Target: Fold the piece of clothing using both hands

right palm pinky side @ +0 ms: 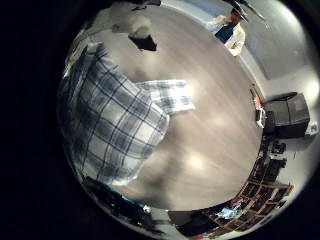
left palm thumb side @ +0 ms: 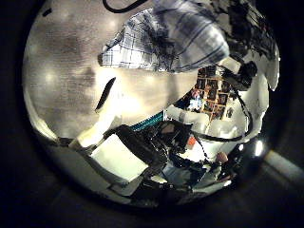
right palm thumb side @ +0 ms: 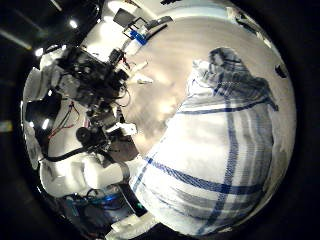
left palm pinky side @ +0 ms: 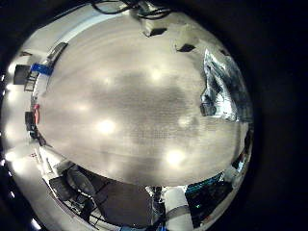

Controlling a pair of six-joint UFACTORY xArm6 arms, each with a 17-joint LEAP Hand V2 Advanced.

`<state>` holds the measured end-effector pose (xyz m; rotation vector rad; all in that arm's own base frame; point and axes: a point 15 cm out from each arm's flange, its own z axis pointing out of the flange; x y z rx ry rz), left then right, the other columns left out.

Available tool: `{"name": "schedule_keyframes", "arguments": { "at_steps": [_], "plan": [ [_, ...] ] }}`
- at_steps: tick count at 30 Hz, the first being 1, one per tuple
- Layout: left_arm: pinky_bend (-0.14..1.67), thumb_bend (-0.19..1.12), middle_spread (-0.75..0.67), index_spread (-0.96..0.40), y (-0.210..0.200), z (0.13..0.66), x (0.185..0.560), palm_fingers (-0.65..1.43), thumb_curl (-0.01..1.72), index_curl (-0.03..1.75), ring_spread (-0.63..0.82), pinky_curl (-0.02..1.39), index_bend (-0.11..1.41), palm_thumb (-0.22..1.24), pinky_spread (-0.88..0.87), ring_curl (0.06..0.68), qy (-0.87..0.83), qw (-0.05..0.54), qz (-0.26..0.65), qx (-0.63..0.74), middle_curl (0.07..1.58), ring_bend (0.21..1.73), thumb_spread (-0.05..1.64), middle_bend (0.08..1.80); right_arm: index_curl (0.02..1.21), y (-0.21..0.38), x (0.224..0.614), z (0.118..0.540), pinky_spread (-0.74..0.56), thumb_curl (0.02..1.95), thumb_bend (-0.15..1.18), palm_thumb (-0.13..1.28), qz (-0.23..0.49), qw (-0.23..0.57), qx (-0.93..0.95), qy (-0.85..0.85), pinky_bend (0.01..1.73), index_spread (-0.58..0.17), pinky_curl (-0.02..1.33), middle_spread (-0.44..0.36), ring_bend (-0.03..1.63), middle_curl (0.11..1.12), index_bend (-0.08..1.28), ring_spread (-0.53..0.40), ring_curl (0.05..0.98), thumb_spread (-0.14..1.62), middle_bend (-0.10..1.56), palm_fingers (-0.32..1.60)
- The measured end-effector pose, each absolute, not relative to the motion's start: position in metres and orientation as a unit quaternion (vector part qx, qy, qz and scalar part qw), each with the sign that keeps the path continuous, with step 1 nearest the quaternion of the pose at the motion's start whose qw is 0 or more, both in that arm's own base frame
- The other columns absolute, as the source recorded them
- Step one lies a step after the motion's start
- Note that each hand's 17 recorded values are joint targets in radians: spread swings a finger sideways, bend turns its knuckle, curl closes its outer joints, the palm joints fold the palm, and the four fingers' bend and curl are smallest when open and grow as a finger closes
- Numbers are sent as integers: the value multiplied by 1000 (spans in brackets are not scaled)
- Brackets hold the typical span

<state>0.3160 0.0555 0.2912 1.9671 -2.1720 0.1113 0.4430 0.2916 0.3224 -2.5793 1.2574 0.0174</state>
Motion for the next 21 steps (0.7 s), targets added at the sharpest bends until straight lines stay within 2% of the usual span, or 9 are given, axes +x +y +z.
{"name": "schedule_keyframes", "arguments": {
  "at_steps": [2, 3, 7, 9, 12, 13, 15, 17, 21],
  "plan": [
    [234, -19, 215, 18, 55, 294, 312, 185, 359, 426, 407, 348, 188, 554, 456, 222, -737, 101, 39, 667, 312, 557, 1148, 179, 303, 289, 445, 312, 469, 346, -24, 280, 11, 128, -890, 438, 811, -485, 442, -28, 659, 372, 167, 199, 288, 1081, 261, -13],
    [234, -19, 217, 19, 55, 295, 310, 186, 358, 425, 407, 347, 189, 555, 456, 222, -737, 99, 39, 667, 312, 557, 1148, 179, 298, 290, 445, 306, 476, 361, 20, 368, 14, 122, -891, 437, 798, -484, 429, -18, 637, 369, 160, 199, 279, 1075, 257, -21],
    [227, -18, 215, 14, 59, 304, 303, 194, 359, 426, 406, 345, 190, 556, 456, 221, -738, 88, 35, 668, 313, 559, 1145, 180, 287, 285, 449, 282, 485, 356, -16, 415, 2, 87, -898, 431, 768, -475, 401, 1, 597, 358, 158, 200, 262, 1059, 227, -23],
    [226, -19, 215, 13, 60, 308, 302, 194, 359, 427, 406, 345, 190, 557, 456, 221, -737, 86, 36, 670, 314, 559, 1143, 179, 282, 282, 451, 279, 487, 330, -72, 304, -2, 82, -898, 433, 762, -473, 391, 5, 580, 355, 155, 202, 256, 995, 219, -16],
    [228, -19, 214, 12, 57, 310, 299, 195, 360, 427, 406, 345, 189, 558, 460, 220, -738, 87, 37, 668, 314, 559, 1141, 178, 283, 281, 453, 277, 495, 319, -53, 232, -1, 83, -896, 437, 750, -470, 376, 9, 558, 350, 167, 205, 247, 935, 205, 3],
    [228, -19, 214, 12, 56, 311, 299, 195, 360, 427, 406, 346, 189, 558, 460, 220, -739, 87, 37, 667, 314, 559, 1141, 178, 283, 283, 455, 275, 497, 323, -17, 270, 0, 86, -894, 440, 746, -469, 371, 9, 551, 349, 168, 206, 244, 954, 203, 9],
    [228, -19, 214, 11, 52, 313, 297, 195, 361, 426, 406, 346, 189, 558, 462, 220, -741, 86, 35, 665, 314, 559, 1140, 178, 283, 286, 461, 268, 501, 371, 101, 503, -4, 90, -890, 446, 740, -464, 362, 10, 540, 347, 167, 206, 241, 1029, 196, 15],
    [228, -19, 214, 11, 51, 315, 297, 198, 361, 428, 406, 346, 192, 558, 462, 218, -741, 84, 35, 665, 313, 557, 1140, 177, 283, 293, 466, 268, 503, 417, 153, 650, -17, 98, -891, 443, 736, -460, 354, 11, 533, 345, 168, 207, 239, 1031, 192, 21],
    [228, -19, 215, 7, 50, 322, 297, 199, 361, 428, 406, 345, 191, 558, 462, 217, -741, 79, 39, 666, 311, 556, 1139, 177, 284, 292, 465, 269, 500, 463, 140, 759, -32, 87, -895, 435, 722, -446, 340, 11, 518, 340, 165, 207, 236, 1005, 191, 23]
  ]
}}
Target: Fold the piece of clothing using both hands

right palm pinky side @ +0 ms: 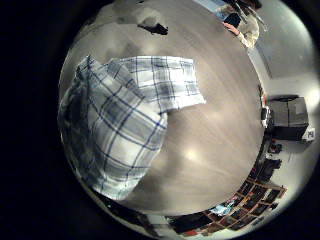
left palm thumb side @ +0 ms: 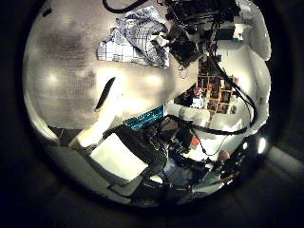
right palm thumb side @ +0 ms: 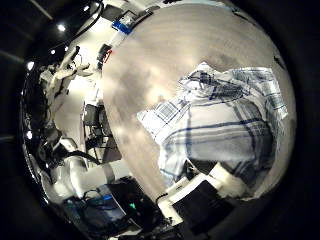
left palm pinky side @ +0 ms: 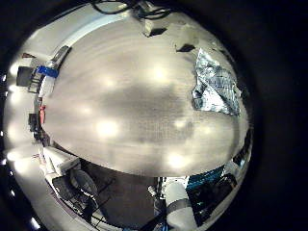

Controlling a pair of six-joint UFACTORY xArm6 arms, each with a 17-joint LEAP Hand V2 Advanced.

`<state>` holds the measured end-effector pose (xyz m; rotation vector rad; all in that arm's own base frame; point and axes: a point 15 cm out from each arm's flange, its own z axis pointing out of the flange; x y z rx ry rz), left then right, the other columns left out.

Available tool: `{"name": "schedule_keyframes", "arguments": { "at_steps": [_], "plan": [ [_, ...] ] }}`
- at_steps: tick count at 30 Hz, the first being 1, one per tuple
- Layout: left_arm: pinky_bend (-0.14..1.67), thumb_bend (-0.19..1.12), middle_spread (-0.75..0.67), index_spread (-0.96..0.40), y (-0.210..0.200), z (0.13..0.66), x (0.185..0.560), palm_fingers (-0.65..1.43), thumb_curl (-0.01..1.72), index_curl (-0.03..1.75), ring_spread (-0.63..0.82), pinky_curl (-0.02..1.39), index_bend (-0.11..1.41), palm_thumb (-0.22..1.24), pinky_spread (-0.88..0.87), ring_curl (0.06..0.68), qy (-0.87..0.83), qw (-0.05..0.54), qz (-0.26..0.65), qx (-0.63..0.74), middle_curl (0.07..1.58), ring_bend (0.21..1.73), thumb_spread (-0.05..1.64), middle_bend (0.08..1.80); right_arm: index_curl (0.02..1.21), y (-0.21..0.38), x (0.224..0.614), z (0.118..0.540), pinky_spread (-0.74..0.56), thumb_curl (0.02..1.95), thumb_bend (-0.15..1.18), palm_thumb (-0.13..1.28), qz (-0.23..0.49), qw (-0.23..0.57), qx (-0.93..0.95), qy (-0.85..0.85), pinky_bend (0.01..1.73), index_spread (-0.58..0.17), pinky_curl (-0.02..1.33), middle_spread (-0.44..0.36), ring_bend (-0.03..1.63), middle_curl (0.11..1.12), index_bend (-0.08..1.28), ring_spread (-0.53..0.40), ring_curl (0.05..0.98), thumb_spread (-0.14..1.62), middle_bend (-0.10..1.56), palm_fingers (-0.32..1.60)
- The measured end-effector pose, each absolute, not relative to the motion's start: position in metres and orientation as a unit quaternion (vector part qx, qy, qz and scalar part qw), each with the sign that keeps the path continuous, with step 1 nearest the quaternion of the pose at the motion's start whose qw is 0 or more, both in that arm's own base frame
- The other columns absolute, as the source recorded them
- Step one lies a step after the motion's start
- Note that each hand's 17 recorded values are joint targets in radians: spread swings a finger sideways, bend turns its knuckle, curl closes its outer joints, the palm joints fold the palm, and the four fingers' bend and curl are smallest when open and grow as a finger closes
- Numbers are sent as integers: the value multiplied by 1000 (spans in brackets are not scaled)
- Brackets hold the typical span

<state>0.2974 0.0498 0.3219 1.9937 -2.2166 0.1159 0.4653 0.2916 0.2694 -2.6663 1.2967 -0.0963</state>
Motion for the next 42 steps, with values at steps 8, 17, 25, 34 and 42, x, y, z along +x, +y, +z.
{"name": "schedule_keyframes", "arguments": {
  "at_steps": [8, 17, 25, 34, 42],
  "plan": [
    [226, -20, 214, 5, 39, 325, 295, 205, 365, 432, 407, 346, 191, 554, 461, 214, -743, 78, 40, 663, 311, 551, 1138, 178, 283, 255, 465, 308, 502, 334, -71, 260, -60, 78, -888, 449, 698, -422, 317, 27, 487, 330, 166, 216, 232, 945, 192, 15],
    [213, -18, 215, -2, 13, 327, 300, 218, 368, 443, 407, 343, 202, 560, 461, 208, -739, 85, 29, 668, 308, 538, 1142, 176, 298, 192, 450, 327, 494, 324, -39, 276, -37, 35, -869, 491, 642, -421, 292, 31, 444, 322, 174, 228, 227, 908, 181, 27],
    [206, -19, 215, -4, -14, 339, 291, 222, 368, 449, 412, 343, 196, 561, 461, 206, -727, 89, 12, 680, 304, 533, 1142, 175, 299, 170, 470, 317, 479, 307, -50, 144, -20, 26, -870, 492, 625, -419, 285, 33, 434, 308, 175, 231, 228, 847, 180, 33],
    [204, -19, 215, -9, -10, 351, 278, 223, 368, 451, 414, 345, 195, 561, 461, 206, -721, 76, 11, 689, 302, 531, 1142, 175, 328, 252, 465, 310, 484, 312, -39, 97, 38, 102, -887, 448, 601, -405, 273, 25, 401, 294, 194, 222, 224, 829, 174, 109],
    [201, -19, 215, -16, -10, 358, 271, 225, 367, 452, 414, 345, 198, 561, 461, 206, -723, 67, 20, 687, 300, 529, 1142, 174, 349, 301, 456, 308, 504, 306, -36, 14, 109, 165, -881, 429, 591, -390, 264, 14, 377, 284, 201, 215, 221, 845, 178, 169]
  ]
}}
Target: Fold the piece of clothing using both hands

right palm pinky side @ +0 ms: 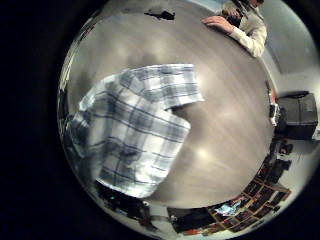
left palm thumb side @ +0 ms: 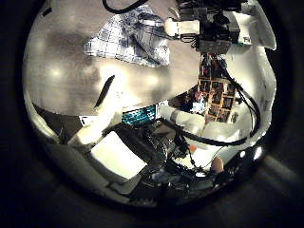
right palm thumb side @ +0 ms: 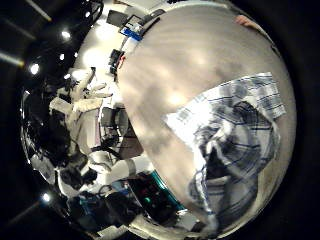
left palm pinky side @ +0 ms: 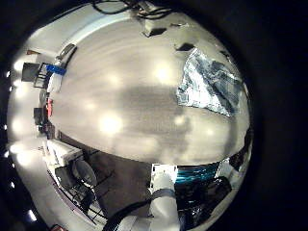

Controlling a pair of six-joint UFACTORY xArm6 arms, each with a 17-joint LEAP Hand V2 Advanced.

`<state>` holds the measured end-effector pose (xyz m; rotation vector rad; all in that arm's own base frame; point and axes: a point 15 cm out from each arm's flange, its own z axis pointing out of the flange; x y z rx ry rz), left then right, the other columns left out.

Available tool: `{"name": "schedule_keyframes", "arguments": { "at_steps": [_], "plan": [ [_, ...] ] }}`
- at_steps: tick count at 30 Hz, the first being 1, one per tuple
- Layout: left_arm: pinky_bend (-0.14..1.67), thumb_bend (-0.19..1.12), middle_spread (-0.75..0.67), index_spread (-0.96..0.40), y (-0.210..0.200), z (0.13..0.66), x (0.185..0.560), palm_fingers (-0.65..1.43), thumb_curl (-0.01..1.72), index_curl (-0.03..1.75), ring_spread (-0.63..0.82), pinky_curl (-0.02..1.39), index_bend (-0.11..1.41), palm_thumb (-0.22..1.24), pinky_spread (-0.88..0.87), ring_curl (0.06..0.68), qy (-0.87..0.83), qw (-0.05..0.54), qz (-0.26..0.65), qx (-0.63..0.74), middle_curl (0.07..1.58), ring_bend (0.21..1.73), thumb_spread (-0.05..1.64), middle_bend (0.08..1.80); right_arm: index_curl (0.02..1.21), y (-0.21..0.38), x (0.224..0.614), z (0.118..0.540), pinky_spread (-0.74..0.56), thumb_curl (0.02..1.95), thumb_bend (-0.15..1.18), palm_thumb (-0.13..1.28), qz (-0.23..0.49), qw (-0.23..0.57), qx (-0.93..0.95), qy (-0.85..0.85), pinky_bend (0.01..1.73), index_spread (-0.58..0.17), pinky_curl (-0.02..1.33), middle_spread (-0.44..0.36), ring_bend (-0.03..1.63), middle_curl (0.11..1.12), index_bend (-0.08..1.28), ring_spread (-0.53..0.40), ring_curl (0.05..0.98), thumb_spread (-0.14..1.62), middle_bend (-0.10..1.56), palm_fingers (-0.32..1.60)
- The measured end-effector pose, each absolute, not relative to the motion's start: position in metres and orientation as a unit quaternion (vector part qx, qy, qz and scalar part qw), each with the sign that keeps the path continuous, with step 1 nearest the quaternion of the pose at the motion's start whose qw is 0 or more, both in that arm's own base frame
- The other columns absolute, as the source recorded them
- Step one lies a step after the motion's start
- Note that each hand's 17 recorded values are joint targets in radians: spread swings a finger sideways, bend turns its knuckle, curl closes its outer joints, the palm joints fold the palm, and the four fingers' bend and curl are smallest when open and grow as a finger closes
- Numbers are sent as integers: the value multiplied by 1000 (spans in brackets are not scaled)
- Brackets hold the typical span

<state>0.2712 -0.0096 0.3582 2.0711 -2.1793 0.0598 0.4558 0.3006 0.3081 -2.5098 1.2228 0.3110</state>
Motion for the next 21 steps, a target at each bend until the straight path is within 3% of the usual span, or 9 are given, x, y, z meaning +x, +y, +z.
{"name": "schedule_keyframes", "arguments": {
  "at_steps": [3, 8, 21],
  "plan": [
    [200, -19, 215, -18, -12, 361, 268, 226, 367, 453, 415, 346, 197, 561, 461, 206, -729, 64, 26, 681, 299, 528, 1142, 174, 355, 300, 471, 286, 517, 301, -48, -25, 125, 167, -876, 435, 579, -384, 260, 26, 369, 284, 196, 218, 221, 851, 179, 180],
    [198, -18, 207, -20, -11, 354, 260, 229, 370, 458, 415, 344, 201, 566, 461, 205, -734, 76, 25, 674, 299, 524, 1138, 174, 359, 284, 493, 317, 526, 289, -51, -36, 132, 209, -852, 461, 564, -370, 254, 36, 356, 284, 190, 223, 219, 859, 180, 193],
    [196, -20, 200, -28, -16, 350, 254, 234, 375, 464, 413, 339, 200, 568, 461, 204, -725, 89, 32, 682, 296, 522, 1132, 174, 361, 232, 457, 352, 528, 273, -42, -25, 162, 172, -854, 463, 521, -366, 243, 48, 329, 284, 193, 225, 221, 907, 178, 189]
  ]
}}
